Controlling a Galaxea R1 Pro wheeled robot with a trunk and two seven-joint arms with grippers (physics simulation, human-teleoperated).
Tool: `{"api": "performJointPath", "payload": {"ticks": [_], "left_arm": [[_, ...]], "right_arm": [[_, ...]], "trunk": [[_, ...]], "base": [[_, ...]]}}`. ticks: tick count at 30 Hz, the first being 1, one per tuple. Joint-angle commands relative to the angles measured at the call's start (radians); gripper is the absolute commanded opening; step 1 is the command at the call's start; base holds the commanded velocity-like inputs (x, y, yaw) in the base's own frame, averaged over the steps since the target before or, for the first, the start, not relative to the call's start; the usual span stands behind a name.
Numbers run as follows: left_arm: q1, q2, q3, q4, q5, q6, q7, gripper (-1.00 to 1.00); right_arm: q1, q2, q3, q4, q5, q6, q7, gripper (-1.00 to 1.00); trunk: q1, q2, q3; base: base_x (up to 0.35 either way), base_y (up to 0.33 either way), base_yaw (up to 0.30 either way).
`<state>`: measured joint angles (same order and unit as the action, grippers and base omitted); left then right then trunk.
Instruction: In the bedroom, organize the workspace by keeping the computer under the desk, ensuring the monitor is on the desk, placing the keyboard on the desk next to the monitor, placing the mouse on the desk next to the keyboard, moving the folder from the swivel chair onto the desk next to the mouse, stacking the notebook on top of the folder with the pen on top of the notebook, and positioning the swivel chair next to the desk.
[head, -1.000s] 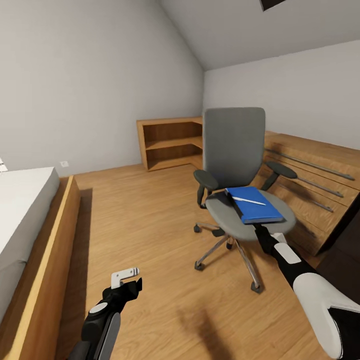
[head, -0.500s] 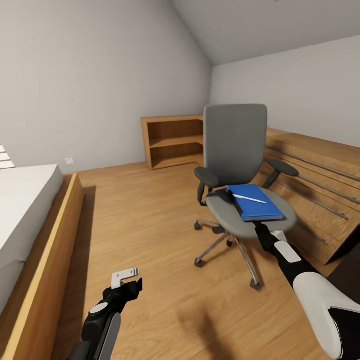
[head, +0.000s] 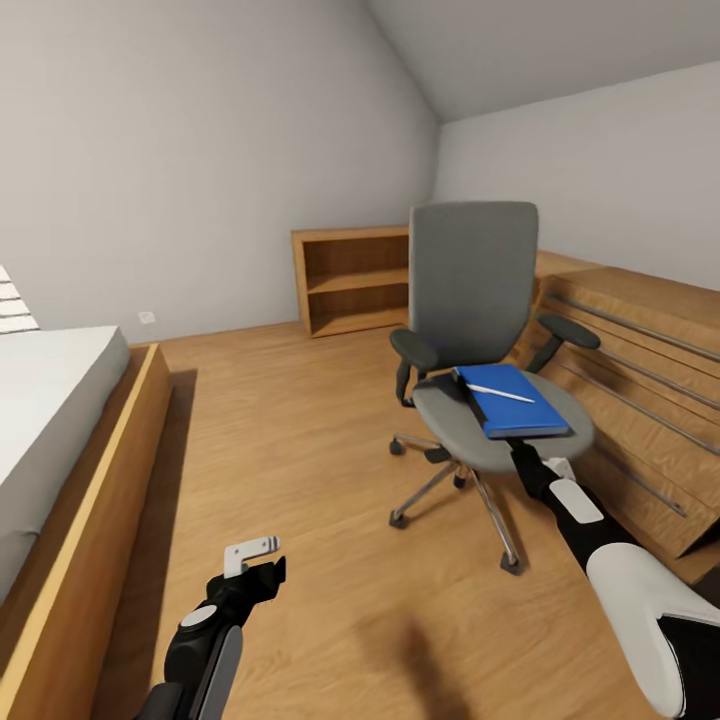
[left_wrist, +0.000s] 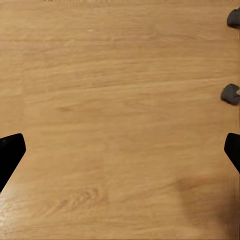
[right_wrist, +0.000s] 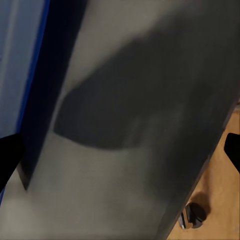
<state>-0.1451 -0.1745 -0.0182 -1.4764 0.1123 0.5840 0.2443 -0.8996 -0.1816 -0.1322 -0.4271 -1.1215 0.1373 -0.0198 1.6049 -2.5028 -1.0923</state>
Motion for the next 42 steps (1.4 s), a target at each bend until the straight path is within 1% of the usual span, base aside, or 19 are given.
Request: {"api": "performJointPath", "payload": {"ticks": [1, 5, 8, 25, 29, 32, 36, 40, 42], "left_arm": [[-0.001, 0.0, -0.003, -0.001, 0.01, 0.003, 0.009, 1.0], [-0.001, 0.0, -0.006, -0.001, 0.01, 0.003, 0.009, 1.0], [-0.001, 0.0, -0.006, -0.001, 0.01, 0.003, 0.007, 1.0], [-0.001, 0.002, -0.006, 0.002, 0.011, 0.004, 0.005, 1.0], [-0.001, 0.002, -0.006, 0.002, 0.01, 0.004, 0.005, 1.0], [-0.001, 0.002, -0.007, 0.001, 0.01, 0.004, 0.004, 1.0], [-0.001, 0.001, -0.008, 0.001, 0.01, 0.003, 0.007, 1.0], [-0.001, 0.002, -0.008, 0.001, 0.01, 0.003, 0.008, 1.0], [-0.001, 0.002, -0.007, 0.001, 0.01, 0.003, 0.009, 1.0]], "right_arm": [[0.001, 0.001, 0.005, 0.076, -0.01, 0.005, -0.003, 1.0], [0.001, 0.001, 0.005, 0.075, -0.009, 0.005, -0.003, 1.0], [0.001, 0.001, 0.005, 0.074, -0.009, 0.005, -0.003, 1.0], [0.001, 0.002, 0.007, 0.071, -0.008, 0.005, -0.003, 1.0], [0.001, 0.006, 0.012, 0.067, 0.006, 0.002, -0.003, 1.0], [0.001, 0.008, 0.017, 0.066, 0.032, -0.001, -0.004, 1.0], [0.002, 0.009, 0.02, 0.065, 0.063, -0.002, 0.003, 1.0], [0.002, 0.01, 0.023, 0.065, 0.071, -0.003, 0.029, 1.0], [0.002, 0.01, 0.024, 0.065, 0.074, -0.003, 0.054, 1.0]], "trunk": [[0.001, 0.0, -0.002], [0.001, 0.0, -0.005], [0.001, 0.0, -0.005], [0.001, 0.0, -0.006], [0.001, 0.0, -0.006], [0.001, 0.0, -0.006], [-0.001, 0.001, 0.01], [-0.003, 0.002, 0.025], [-0.004, 0.002, 0.033]], "base": [[0.285, -0.027, 0.085], [0.221, -0.009, 0.06], [-0.063, -0.001, 0.012], [-0.315, 0.0, 0.001], [-0.127, 0.0, 0.0], [-0.046, 0.0, 0.0], [-0.017, 0.0, 0.0], [-0.004, 0.0, 0.0], [-0.001, 0.0, 0.0]]}}
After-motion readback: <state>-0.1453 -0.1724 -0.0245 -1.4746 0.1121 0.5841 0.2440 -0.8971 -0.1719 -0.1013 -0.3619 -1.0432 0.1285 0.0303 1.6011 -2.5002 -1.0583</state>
